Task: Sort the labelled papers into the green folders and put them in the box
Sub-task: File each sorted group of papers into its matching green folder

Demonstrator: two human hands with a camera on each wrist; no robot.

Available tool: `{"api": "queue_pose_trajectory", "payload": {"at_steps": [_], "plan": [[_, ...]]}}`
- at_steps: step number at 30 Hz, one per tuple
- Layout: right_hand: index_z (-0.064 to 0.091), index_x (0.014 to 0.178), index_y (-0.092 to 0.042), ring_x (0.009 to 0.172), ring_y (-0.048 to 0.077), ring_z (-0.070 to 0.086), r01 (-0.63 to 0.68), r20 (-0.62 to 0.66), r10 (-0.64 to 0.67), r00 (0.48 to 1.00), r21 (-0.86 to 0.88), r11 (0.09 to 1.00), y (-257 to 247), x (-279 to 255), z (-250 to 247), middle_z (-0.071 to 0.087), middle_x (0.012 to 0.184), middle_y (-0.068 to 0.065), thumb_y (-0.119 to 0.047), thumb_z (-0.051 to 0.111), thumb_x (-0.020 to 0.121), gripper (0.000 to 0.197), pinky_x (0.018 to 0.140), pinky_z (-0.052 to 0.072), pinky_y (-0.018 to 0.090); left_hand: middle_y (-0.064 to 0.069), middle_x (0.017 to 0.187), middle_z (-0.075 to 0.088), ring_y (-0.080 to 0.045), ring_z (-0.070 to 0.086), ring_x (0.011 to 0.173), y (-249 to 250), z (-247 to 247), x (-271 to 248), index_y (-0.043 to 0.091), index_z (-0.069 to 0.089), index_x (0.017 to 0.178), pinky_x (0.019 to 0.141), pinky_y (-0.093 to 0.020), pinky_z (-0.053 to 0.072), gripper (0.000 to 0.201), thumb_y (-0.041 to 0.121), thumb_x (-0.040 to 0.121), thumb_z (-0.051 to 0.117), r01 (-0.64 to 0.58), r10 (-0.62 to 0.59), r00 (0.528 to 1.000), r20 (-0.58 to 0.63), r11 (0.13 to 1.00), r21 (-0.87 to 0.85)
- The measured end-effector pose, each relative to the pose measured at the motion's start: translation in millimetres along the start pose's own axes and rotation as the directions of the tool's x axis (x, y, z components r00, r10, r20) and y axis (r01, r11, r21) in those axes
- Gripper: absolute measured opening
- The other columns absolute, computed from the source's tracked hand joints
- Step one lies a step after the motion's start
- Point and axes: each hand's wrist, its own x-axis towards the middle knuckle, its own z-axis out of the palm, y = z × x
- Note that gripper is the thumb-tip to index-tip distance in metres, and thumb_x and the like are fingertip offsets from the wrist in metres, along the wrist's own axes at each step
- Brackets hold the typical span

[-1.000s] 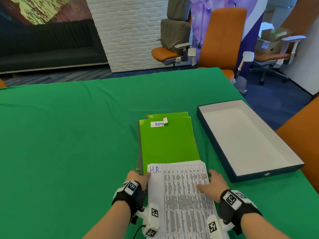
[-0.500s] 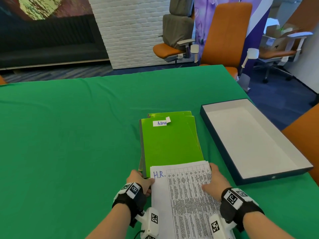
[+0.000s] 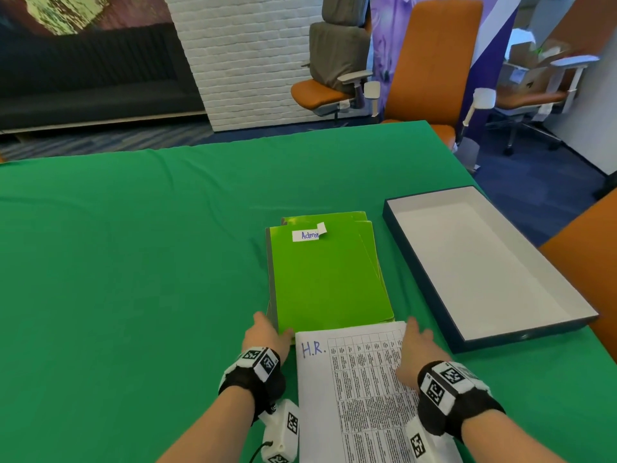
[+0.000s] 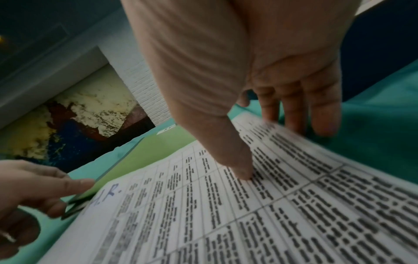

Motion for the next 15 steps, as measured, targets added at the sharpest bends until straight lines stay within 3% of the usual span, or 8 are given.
{"api": "queue_pose_trajectory", "payload": {"at_steps": [3,5,9,15], "plan": [[-0.003,0.148,-0.029,0.137,0.03,0.024,0.159,-0.111,-0.172,0.979,-0.122,0.98,-3,-2,2,0.012,0.152,0.009,-0.01,0.067,0.071,0.106,0.108,0.031,0.046,-0.011,0.101,0.055,-0.026,0.056,0.08,0,-1,7,0.009,0.036,0.107,0.061,-0.032,0.046,0.052,0.037,0.079,0.07,0.05,-0.051,0.998,-0.032,0.999,-0.014],[0.001,0.149,-0.032,0.14,0.026,0.018,0.255,-0.084,-0.266,0.96,-0.126,0.959,-4,2,4,0.007,0.156,-0.001,-0.011,0.064,0.074,0.1,0.112,0.025,0.048,-0.009,0.097,0.053,-0.025,0.056,0.08,-2,3,11,0.009,0.036,0.105,0.062,-0.033,0.049,0.054,0.036,0.077,0.073,0.094,-0.095,0.995,-0.004,0.994,-0.055],[0.01,0.149,-0.029,0.14,0.025,0.016,0.264,-0.022,-0.27,0.963,-0.139,0.954,-6,5,3,0.008,0.155,-0.005,-0.013,0.06,0.076,0.09,0.113,0.025,0.049,-0.009,0.097,0.056,-0.029,0.063,0.082,-7,7,22,0.013,0.039,0.103,0.074,-0.041,0.058,0.06,0.03,0.066,0.083,0.158,-0.161,0.987,0.002,0.965,-0.211],[0.016,0.146,-0.032,0.137,0.024,0.02,0.299,-0.047,-0.305,0.951,-0.104,0.949,-4,12,9,0.016,0.152,-0.006,-0.011,0.061,0.074,0.087,0.112,0.028,0.049,-0.012,0.106,0.063,-0.031,0.066,0.083,-13,-3,32,0.016,0.043,0.126,0.074,-0.043,0.058,0.065,0.016,0.072,0.078,0.117,-0.142,0.988,-0.068,0.951,-0.285]]}}
